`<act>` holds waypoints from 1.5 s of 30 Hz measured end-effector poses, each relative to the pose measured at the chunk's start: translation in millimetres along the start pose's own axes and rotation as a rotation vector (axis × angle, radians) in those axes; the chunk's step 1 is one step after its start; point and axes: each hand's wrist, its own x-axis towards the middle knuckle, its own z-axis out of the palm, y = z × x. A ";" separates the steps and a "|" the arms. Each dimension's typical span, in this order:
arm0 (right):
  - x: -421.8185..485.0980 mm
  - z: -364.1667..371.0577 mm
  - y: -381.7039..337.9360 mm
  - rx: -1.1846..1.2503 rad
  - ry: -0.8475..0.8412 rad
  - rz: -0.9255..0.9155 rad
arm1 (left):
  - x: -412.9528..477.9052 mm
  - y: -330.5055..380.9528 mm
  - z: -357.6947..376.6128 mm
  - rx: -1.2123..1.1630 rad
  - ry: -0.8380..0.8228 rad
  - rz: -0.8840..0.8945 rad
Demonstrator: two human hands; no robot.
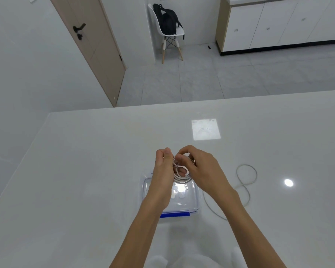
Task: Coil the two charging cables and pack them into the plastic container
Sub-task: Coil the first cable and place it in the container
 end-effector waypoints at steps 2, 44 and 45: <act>-3.1 7.9 -4.3 0.048 0.047 -0.004 | 1.3 1.7 2.3 -0.117 0.095 -0.007; -15.6 -5.6 -19.7 0.262 0.331 -0.035 | -2.6 24.7 -45.3 -0.095 -0.544 0.151; -15.4 -7.4 -20.6 0.285 0.317 -0.051 | -2.4 25.8 -47.5 -0.141 -0.563 0.138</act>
